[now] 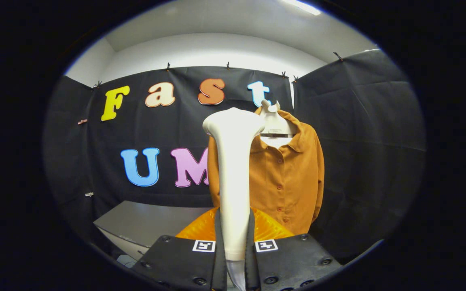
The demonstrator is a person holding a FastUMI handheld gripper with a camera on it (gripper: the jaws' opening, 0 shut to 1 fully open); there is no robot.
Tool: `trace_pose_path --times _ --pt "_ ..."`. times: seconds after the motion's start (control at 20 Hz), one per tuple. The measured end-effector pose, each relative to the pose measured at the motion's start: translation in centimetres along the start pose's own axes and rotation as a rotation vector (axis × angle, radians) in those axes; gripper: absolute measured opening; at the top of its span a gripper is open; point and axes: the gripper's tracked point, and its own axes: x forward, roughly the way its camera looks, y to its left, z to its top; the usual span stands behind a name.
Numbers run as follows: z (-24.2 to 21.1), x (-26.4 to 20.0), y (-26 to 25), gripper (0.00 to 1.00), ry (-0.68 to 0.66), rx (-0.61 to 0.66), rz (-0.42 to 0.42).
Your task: Iron the clothes twice with a garment steamer, once on the left side and once on the right side.
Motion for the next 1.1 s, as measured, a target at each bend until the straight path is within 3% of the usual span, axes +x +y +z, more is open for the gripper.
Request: trace_pose_path --times 0.3,1.1 --pt "1.4 -2.1 4.1 0.21 -0.003 0.018 0.05" --pt "1.0 -1.8 4.6 0.21 0.001 0.007 0.044"
